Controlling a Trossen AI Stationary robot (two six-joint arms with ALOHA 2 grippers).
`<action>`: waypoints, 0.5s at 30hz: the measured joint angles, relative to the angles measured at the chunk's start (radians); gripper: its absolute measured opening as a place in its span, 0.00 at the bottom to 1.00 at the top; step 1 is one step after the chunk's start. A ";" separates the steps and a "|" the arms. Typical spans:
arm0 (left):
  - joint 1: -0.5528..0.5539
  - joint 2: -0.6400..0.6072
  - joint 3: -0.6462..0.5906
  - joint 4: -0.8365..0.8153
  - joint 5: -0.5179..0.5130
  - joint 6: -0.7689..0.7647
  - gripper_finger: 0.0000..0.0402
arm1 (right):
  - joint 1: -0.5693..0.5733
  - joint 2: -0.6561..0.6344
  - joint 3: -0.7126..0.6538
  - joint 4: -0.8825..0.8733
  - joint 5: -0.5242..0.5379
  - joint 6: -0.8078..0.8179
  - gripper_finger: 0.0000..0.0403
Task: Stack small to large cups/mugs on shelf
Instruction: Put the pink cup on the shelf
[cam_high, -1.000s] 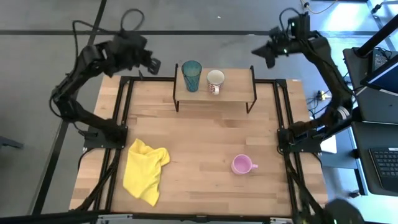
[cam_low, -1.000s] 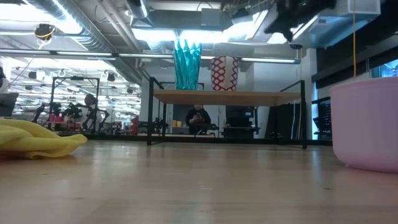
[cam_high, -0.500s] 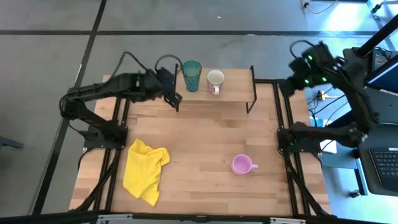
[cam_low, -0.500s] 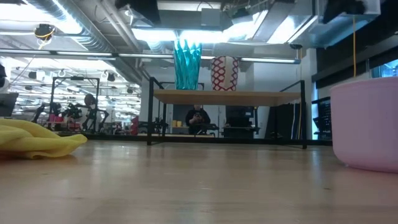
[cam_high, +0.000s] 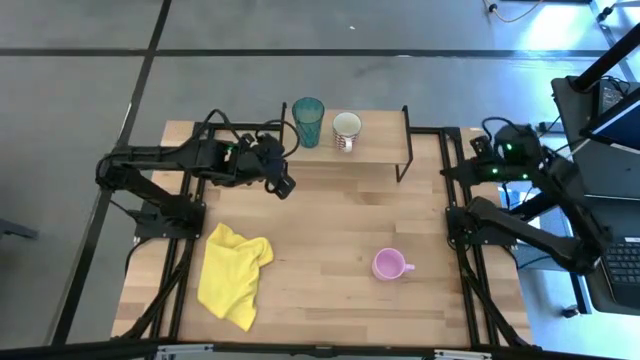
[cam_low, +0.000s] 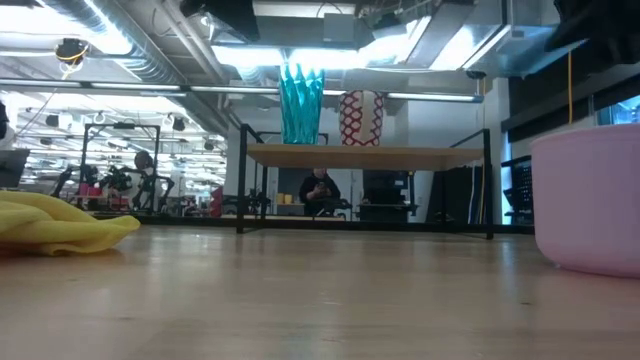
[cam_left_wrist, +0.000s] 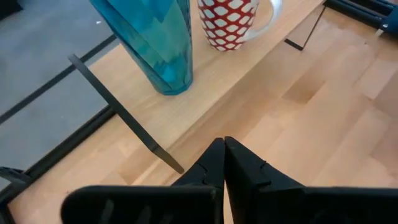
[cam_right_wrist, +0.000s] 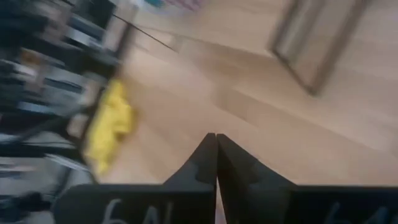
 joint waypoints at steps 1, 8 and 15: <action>-0.001 0.000 0.000 -0.003 0.001 -0.008 0.01 | 0.000 -0.029 -0.029 0.048 -0.023 0.029 0.01; -0.003 0.000 0.000 -0.012 0.005 -0.025 0.01 | 0.006 -0.157 -0.168 0.083 -0.105 0.052 0.01; -0.036 0.022 -0.008 0.035 0.036 -0.167 0.01 | 0.032 -0.184 -0.236 -0.071 -0.226 -0.048 0.01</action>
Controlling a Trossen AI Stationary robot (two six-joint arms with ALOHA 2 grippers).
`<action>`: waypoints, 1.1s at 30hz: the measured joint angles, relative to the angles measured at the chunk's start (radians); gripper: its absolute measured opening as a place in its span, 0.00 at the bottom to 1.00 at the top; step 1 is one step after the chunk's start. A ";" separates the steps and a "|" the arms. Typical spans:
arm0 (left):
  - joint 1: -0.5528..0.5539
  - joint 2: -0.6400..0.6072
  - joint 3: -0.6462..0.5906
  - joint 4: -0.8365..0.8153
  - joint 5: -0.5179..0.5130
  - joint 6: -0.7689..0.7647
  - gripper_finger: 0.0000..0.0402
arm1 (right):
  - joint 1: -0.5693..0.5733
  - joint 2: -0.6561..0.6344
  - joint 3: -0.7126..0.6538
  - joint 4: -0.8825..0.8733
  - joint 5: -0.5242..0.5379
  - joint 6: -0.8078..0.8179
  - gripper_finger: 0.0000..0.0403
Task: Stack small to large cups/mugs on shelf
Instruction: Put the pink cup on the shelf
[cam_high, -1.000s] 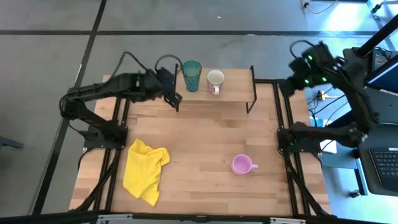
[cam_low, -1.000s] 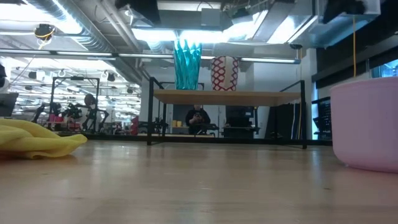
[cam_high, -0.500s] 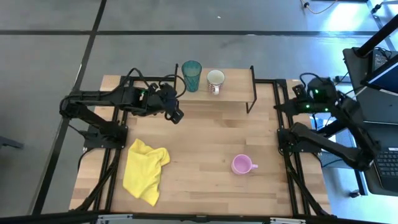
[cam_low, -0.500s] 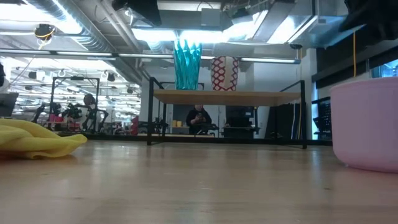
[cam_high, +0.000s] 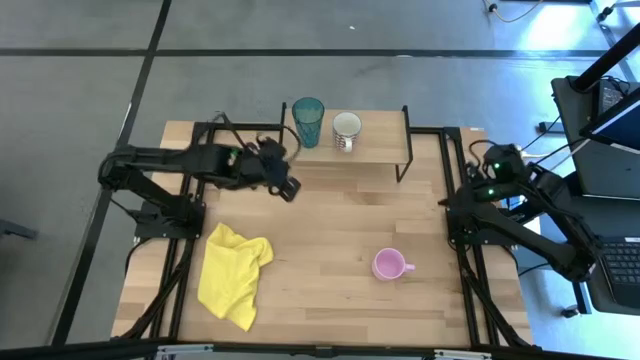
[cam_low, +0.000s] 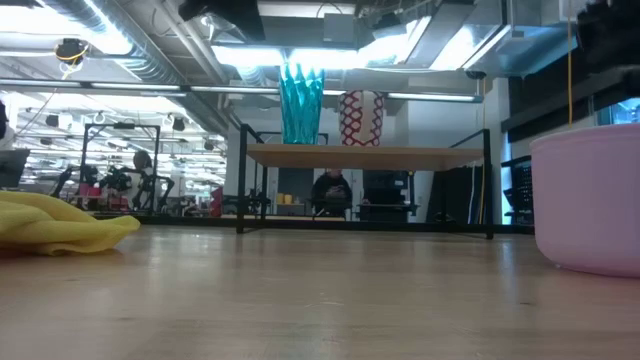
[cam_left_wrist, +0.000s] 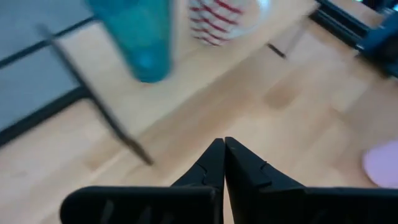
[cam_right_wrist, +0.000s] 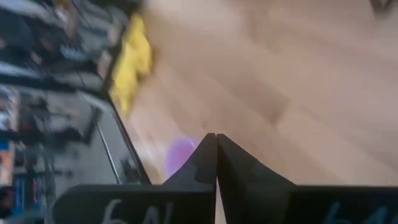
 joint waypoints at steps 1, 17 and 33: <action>-0.019 0.015 -0.008 0.025 0.001 -0.008 0.01 | 0.004 0.000 -0.005 -0.046 0.001 -0.035 0.01; -0.352 0.295 -0.077 0.624 -0.123 -0.023 0.02 | 0.010 -0.003 -0.011 0.115 -0.449 -0.322 0.01; -0.353 0.348 -0.077 0.906 -0.088 -0.051 0.01 | 0.010 0.011 0.035 2.050 -0.451 0.697 0.01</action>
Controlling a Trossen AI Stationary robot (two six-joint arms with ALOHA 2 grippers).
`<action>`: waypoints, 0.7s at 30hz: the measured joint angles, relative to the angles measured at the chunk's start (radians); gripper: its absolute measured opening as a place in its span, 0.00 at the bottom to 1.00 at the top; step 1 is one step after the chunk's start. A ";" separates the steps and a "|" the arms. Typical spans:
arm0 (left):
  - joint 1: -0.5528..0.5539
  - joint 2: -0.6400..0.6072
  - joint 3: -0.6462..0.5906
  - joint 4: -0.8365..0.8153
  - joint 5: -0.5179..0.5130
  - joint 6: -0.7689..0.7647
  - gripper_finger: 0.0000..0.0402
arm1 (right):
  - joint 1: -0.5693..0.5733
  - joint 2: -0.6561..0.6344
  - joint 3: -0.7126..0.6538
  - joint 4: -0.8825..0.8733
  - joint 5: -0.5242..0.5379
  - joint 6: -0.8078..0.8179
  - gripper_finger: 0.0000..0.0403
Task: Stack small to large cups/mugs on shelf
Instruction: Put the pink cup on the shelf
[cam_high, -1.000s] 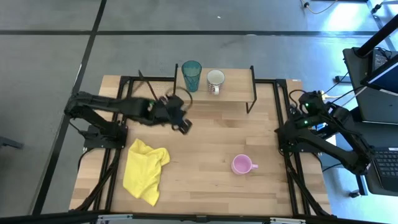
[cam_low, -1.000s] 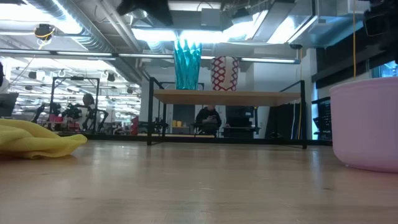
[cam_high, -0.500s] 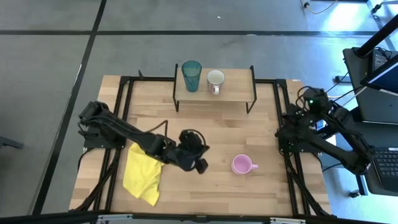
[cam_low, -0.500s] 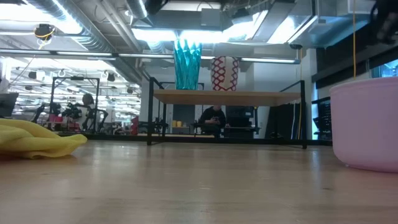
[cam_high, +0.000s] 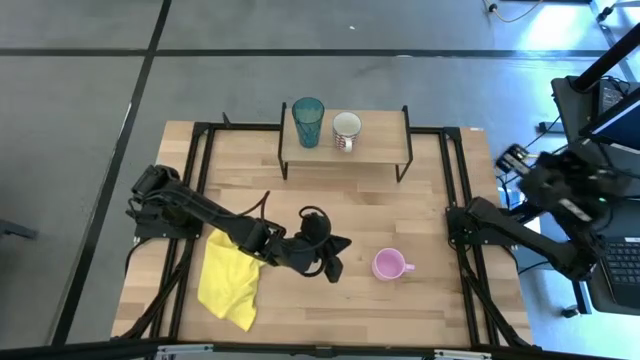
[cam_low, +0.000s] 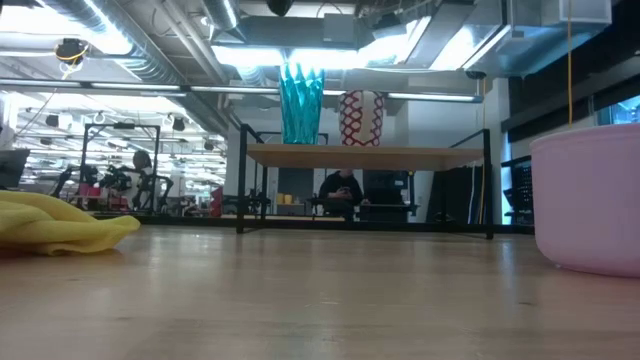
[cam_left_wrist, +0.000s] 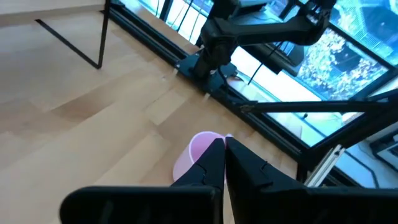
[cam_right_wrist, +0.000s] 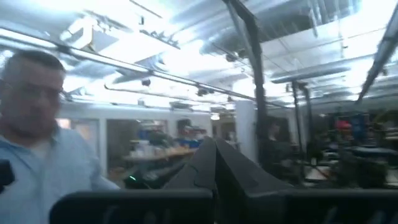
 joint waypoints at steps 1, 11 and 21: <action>0.002 0.000 0.000 -0.007 0.001 0.000 0.01 | 0.000 0.001 0.025 0.006 0.009 0.025 0.01; 0.072 0.000 0.000 -0.009 0.160 0.060 0.03 | -0.119 0.060 0.509 -0.761 0.299 -0.400 0.01; 0.143 -0.015 0.001 -0.189 0.241 0.030 0.04 | -0.483 0.382 1.031 -1.572 0.124 -0.808 0.01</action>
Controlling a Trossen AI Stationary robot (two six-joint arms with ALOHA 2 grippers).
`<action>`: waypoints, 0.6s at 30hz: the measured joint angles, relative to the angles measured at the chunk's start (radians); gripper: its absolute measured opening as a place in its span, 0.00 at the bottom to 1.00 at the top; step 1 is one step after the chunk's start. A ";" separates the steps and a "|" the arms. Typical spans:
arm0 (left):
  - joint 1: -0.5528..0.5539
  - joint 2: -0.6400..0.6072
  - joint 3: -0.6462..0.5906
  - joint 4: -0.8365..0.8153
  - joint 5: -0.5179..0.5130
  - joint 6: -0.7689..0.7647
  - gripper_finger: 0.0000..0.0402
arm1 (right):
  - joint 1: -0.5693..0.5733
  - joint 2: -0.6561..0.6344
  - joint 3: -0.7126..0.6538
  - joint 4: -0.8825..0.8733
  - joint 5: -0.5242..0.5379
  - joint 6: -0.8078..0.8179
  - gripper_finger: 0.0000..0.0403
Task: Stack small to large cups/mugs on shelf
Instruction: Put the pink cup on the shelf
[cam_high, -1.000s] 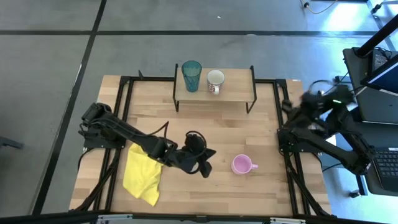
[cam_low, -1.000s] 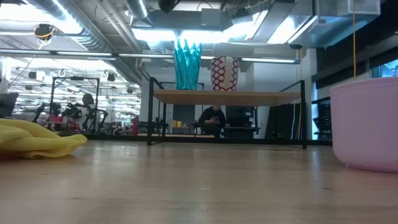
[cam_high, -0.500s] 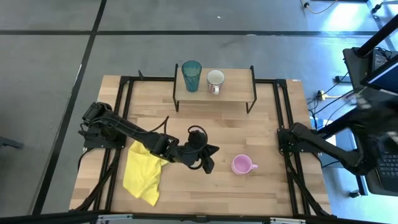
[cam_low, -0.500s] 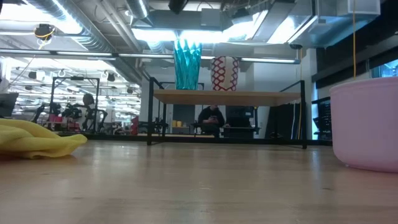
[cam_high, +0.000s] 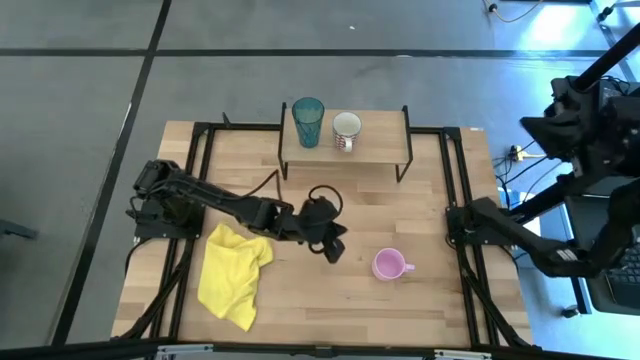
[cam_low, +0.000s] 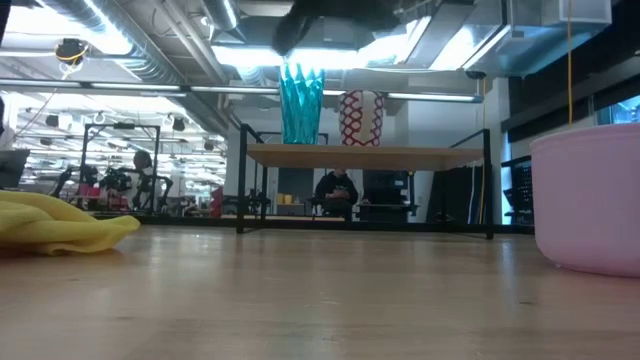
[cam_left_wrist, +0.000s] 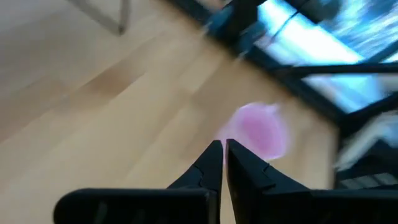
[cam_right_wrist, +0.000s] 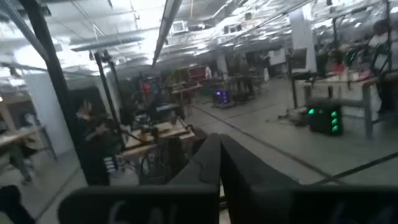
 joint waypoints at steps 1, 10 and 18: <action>0.005 -0.001 0.000 -0.043 0.002 -0.007 0.04 | -0.040 0.022 0.057 -0.001 -0.031 0.005 0.01; 0.000 -0.008 -0.001 -0.153 0.028 0.023 0.04 | -0.287 0.117 0.511 -0.020 -0.074 0.083 0.01; -0.022 -0.008 -0.001 -0.157 0.023 0.024 0.04 | -0.460 0.057 0.482 -0.312 0.016 -0.073 0.01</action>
